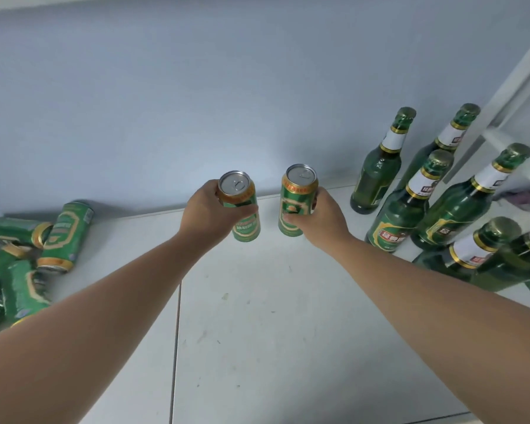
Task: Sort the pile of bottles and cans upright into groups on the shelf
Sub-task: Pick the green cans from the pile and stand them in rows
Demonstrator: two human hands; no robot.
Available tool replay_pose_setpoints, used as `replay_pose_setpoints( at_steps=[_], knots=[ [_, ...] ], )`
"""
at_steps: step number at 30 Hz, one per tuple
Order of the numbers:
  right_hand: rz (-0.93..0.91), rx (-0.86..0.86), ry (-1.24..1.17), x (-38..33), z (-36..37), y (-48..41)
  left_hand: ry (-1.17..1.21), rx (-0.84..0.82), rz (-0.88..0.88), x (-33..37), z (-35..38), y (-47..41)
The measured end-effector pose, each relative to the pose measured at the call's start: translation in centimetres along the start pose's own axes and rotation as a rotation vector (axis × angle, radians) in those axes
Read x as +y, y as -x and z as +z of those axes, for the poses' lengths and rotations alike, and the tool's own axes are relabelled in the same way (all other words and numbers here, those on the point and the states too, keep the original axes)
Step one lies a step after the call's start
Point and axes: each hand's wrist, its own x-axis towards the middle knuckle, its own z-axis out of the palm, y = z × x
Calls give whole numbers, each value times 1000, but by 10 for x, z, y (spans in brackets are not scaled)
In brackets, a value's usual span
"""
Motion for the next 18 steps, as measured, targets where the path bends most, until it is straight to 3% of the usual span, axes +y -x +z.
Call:
replay_pose_setpoints(
  at_steps=[18],
  knots=[
    [101,4,-15,27,11,-57,44,-90,-1,-8,34,-57]
  ],
)
